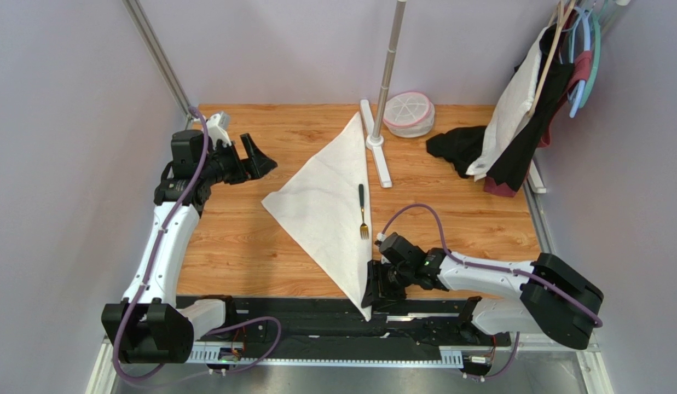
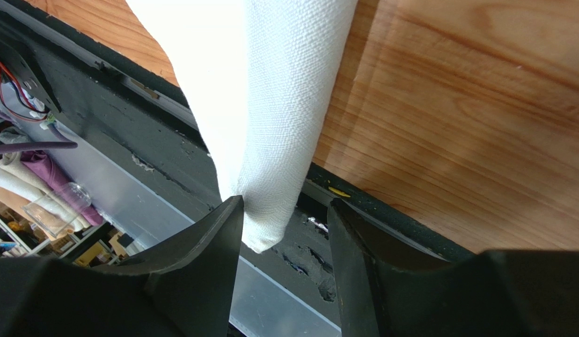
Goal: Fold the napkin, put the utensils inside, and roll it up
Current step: Fold the napkin
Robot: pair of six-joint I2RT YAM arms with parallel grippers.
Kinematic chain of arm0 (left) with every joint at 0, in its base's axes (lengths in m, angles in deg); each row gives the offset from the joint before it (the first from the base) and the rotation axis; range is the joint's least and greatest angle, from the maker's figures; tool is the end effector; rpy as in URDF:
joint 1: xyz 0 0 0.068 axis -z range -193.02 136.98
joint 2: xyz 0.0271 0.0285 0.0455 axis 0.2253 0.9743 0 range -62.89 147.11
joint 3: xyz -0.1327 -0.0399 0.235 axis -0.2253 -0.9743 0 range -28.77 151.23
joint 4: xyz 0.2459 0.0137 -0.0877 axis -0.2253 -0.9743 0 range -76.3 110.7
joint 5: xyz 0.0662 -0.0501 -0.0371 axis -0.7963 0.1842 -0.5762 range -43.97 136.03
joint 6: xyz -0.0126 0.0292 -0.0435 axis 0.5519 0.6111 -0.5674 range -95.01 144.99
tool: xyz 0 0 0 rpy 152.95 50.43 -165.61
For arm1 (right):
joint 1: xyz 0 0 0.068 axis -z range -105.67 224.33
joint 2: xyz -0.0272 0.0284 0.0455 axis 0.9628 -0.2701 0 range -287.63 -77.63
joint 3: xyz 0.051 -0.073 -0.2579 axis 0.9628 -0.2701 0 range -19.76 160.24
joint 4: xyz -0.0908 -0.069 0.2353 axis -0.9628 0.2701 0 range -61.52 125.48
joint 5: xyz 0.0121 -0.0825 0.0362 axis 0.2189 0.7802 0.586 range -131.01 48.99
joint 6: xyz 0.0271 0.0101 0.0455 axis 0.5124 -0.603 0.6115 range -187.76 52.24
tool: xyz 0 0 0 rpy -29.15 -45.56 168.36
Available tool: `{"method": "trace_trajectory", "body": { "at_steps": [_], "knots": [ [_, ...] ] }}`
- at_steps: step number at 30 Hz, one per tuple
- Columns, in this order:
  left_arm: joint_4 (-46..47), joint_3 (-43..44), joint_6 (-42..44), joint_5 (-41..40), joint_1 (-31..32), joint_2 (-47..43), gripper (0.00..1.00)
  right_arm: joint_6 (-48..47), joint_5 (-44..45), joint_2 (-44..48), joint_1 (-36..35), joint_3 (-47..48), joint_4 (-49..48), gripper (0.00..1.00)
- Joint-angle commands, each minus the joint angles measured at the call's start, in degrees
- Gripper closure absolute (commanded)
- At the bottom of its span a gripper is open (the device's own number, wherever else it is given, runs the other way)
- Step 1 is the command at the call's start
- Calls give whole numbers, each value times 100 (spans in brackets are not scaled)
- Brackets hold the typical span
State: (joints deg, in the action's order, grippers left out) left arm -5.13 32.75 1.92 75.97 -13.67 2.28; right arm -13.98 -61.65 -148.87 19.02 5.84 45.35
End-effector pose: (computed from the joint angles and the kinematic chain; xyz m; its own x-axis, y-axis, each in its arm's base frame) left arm 0.2489 -0.0150 0.3459 -0.6191 -0.3467 -0.7047 0.1978 0.7995 -0.5671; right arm 0.1029 0.1705 0.1350 -0.9938 -0.1093 -0.0205 -0.1021 0.8242 0.5571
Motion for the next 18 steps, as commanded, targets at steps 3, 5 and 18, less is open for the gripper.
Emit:
{"method": "trace_trajectory", "body": {
  "at_steps": [3, 5, 18],
  "knots": [
    [192, -8, 4, 92, -41, -30, 2, 264, 69, 31, -94, 6, -254, 53],
    [192, -17, 4, 92, -32, -22, 2, 317, 78, 49, -112, 6, -262, 55],
    [165, 1, 13, 66, -41, 58, 2, 590, 131, 225, -419, -73, -306, 46]
  ]
}}
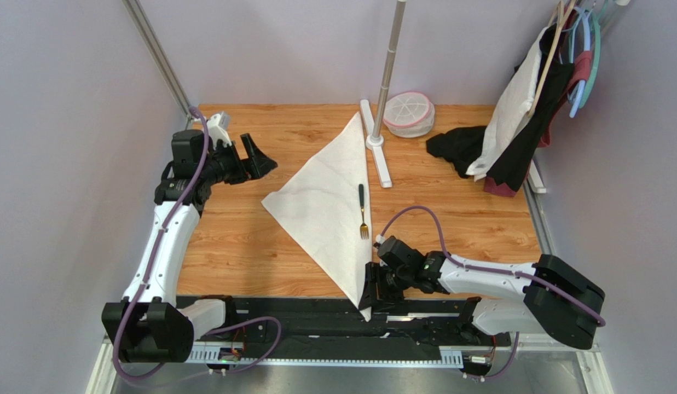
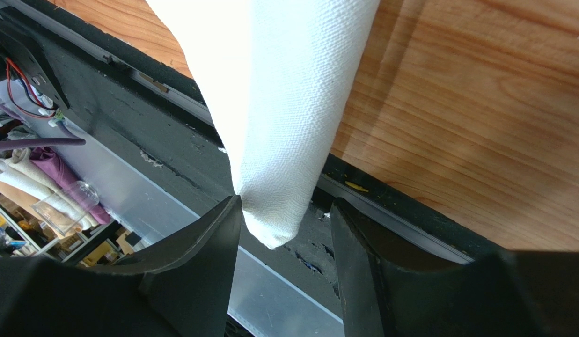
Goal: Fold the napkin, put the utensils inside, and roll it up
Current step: Fold the napkin
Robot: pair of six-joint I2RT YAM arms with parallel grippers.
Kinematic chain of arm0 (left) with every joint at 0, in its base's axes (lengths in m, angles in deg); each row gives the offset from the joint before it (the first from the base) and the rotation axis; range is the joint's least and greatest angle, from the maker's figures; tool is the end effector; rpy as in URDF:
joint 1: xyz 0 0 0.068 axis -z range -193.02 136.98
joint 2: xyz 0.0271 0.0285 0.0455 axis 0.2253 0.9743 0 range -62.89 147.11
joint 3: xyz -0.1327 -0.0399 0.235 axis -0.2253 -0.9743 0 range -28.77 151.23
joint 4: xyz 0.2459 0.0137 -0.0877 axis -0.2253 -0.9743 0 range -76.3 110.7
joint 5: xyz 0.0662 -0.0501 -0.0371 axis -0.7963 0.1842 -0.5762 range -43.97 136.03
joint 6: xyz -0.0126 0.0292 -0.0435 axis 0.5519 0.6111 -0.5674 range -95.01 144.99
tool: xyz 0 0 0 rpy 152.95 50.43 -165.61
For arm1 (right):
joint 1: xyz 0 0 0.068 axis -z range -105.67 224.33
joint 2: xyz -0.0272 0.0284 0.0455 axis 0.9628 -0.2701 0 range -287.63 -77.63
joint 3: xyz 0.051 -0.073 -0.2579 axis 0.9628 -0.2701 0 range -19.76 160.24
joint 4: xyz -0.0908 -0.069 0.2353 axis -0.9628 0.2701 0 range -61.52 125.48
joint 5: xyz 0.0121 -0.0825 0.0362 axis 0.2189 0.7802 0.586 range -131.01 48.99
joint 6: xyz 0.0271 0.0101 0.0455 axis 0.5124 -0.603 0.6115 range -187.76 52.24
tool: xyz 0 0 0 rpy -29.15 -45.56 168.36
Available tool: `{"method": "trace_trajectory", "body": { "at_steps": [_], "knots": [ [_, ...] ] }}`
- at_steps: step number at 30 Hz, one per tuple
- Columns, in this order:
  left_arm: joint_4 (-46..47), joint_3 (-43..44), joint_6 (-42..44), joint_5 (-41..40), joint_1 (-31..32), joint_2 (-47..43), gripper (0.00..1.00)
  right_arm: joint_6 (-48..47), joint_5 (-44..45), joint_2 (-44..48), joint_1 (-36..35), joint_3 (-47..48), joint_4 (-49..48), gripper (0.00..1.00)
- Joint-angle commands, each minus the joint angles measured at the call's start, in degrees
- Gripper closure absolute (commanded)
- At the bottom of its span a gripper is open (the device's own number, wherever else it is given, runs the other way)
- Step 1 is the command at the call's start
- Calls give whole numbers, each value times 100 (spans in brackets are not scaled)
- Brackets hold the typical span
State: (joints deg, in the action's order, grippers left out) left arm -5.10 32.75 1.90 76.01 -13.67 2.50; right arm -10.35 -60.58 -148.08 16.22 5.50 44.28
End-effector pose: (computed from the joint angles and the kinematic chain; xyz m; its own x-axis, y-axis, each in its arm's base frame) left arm 0.2498 -0.0150 0.3451 -0.6217 -0.3469 -0.7023 0.1962 0.7991 -0.5683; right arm 0.0951 0.1752 0.1367 -0.9952 -0.0968 -0.0145 -0.0879 0.8195 0.5663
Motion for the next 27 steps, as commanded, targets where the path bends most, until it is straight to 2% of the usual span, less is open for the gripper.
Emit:
{"method": "trace_trajectory", "body": {
  "at_steps": [1, 15, 27],
  "knots": [
    [163, 1, 15, 52, -41, 27, 2, 218, 24, 94, -148, -47, -225, 46],
    [163, 9, 24, 78, -32, -35, 2, 227, -3, -179, -201, 41, -217, 48],
    [207, 1, -20, 184, -32, -26, 2, 280, 129, -3, -297, 76, 47, 49]
  ]
}}
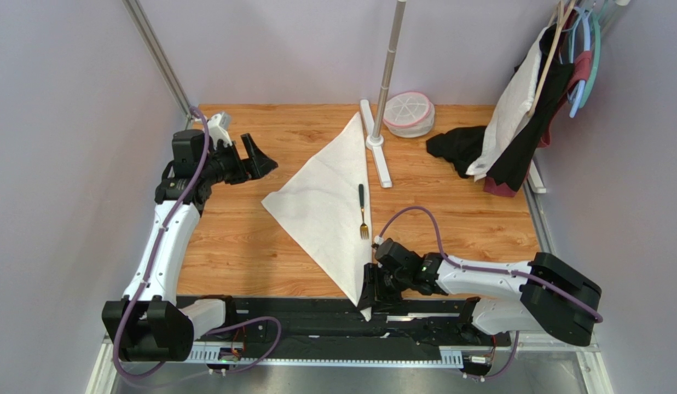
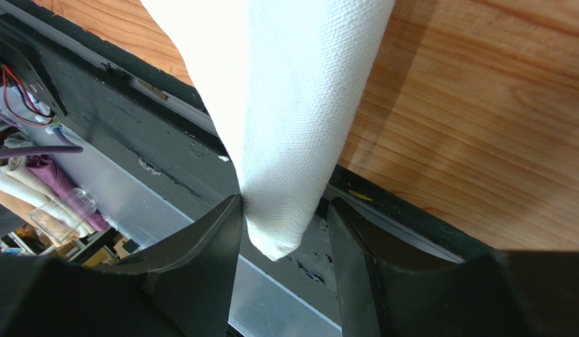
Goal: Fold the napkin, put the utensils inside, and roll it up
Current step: Fold the napkin
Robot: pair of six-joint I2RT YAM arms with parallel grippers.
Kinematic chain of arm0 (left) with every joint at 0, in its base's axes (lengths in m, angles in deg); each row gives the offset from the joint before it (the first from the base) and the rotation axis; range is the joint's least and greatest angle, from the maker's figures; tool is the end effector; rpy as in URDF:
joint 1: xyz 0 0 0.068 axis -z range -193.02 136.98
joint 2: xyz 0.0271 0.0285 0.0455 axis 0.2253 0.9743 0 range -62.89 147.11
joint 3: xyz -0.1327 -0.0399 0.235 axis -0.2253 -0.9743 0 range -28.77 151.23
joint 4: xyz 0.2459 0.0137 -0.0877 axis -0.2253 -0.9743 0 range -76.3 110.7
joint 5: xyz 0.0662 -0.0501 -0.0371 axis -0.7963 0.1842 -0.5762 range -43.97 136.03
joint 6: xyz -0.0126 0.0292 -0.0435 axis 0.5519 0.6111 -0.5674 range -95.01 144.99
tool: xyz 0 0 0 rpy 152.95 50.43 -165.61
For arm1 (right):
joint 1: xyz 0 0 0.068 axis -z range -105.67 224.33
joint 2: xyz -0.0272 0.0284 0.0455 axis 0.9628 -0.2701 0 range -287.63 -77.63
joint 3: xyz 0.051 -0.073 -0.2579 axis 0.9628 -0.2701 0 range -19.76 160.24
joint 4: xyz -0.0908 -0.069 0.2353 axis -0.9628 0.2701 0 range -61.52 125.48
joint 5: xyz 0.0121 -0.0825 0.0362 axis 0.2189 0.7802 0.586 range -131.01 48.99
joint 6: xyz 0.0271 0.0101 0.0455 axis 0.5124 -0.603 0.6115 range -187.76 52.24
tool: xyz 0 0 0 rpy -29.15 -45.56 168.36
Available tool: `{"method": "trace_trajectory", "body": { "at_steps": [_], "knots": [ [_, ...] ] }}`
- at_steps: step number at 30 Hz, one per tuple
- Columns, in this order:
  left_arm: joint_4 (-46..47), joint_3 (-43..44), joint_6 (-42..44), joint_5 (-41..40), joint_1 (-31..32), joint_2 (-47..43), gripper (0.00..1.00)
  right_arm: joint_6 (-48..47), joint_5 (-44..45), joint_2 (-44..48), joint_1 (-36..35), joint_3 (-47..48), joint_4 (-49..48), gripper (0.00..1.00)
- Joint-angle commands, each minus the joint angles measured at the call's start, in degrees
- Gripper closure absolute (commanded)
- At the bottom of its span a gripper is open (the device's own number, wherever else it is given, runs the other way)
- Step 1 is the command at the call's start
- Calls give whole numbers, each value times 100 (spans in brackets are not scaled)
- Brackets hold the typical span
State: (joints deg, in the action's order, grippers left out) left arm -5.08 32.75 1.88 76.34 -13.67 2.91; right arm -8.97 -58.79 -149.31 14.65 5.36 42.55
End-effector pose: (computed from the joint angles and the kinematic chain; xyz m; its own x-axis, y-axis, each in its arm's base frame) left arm 0.2514 -0.0151 0.3435 -0.6282 -0.3461 -0.6968 0.1961 0.7963 -0.5722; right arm 0.0926 0.1797 0.1334 -0.9957 -0.0892 -0.0266 -0.0889 0.8256 0.5573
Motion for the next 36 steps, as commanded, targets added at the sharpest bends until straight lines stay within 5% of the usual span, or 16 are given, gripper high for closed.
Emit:
{"method": "trace_trajectory", "body": {
  "at_steps": [1, 36],
  "knots": [
    [205, -8, -18, 142, -41, -67, 2, 151, -50, 119, -158, 89, 228, 49],
    [231, -26, -62, 213, -41, 21, 3, 397, 108, 286, -439, -87, 448, 64]
  ]
}}
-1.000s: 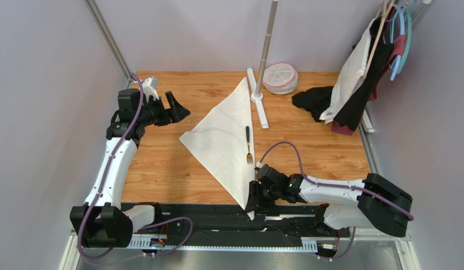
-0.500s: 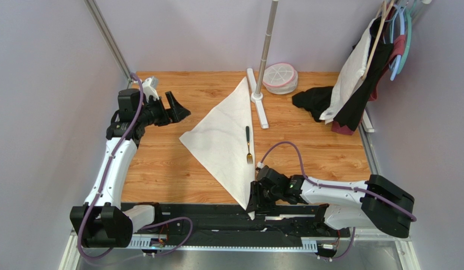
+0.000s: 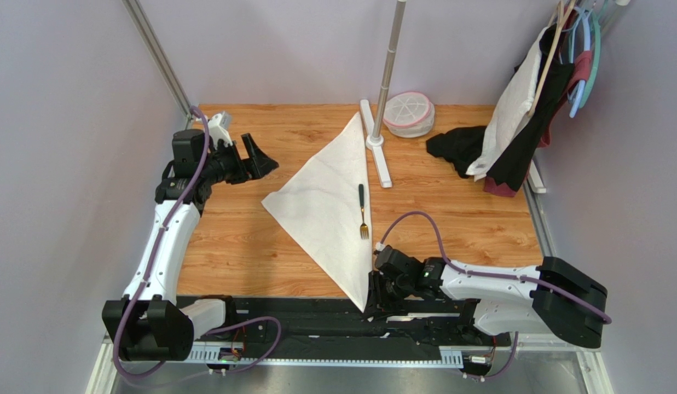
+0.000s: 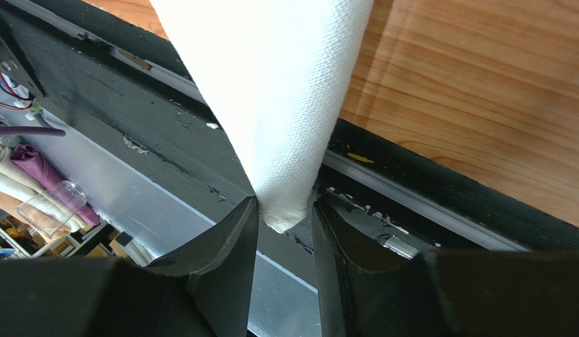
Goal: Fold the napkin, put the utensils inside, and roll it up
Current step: Fold the napkin
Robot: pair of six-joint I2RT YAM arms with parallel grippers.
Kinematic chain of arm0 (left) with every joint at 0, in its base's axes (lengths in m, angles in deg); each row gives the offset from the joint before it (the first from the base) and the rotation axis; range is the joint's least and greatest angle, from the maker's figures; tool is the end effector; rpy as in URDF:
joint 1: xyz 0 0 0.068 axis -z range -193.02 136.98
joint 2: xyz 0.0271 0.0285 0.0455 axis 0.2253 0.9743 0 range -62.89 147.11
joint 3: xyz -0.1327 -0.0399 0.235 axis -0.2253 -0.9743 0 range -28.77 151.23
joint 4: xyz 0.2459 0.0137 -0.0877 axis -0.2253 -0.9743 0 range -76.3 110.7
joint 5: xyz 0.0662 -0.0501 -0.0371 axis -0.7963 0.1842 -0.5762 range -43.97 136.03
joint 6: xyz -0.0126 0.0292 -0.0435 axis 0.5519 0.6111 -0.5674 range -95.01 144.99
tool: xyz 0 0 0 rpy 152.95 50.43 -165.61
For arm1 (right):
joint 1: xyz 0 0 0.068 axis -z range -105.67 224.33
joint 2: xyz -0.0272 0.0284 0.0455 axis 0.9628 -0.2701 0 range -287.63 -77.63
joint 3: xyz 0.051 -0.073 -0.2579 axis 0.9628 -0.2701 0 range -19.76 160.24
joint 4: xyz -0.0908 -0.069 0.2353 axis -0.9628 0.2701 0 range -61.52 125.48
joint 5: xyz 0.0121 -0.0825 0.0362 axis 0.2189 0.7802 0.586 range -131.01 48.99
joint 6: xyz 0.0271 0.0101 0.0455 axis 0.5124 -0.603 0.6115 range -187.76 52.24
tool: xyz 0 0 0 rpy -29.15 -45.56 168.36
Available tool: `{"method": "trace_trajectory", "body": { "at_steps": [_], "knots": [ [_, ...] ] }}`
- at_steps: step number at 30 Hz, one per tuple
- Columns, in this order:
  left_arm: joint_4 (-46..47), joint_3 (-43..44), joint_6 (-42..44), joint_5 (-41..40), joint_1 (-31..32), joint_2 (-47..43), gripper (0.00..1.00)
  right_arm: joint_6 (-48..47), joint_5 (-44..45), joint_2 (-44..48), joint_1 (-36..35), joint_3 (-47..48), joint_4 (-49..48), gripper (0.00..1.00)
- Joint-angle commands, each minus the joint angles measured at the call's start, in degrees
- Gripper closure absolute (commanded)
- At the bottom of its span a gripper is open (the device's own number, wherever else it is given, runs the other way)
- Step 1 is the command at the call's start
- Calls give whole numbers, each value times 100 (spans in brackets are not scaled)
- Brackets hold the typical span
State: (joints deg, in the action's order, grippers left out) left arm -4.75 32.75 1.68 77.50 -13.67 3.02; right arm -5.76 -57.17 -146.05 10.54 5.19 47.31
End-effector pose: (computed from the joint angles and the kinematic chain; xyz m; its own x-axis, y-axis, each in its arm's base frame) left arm 0.2518 -0.0158 0.3438 -0.6322 -0.3448 -0.6939 0.2100 0.7857 -0.5818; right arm 0.0761 0.1768 0.1382 -0.9949 -0.1009 -0.0007 -0.0862 0.8461 0.5260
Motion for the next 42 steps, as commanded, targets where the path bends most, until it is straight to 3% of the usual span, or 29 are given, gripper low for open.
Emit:
{"method": "trace_trajectory", "body": {
  "at_steps": [1, 13, 19, 24, 42],
  "knots": [
    [199, -17, -42, 97, -41, 10, 3, 76, -45, -48, -28, -69, -28, 65],
    [199, -17, -42, 106, -41, 18, 3, -135, -18, -426, -28, 36, -204, 71],
    [190, -17, -33, 106, -41, 10, 3, -144, 52, -304, -28, 54, 41, 82],
    [190, -8, -51, 123, -41, 10, 3, -144, 122, -172, -20, 98, 208, 100],
    [181, -17, -42, 132, -41, -43, 3, -855, 720, -188, 288, 1467, 1544, 100]
  ]
}}
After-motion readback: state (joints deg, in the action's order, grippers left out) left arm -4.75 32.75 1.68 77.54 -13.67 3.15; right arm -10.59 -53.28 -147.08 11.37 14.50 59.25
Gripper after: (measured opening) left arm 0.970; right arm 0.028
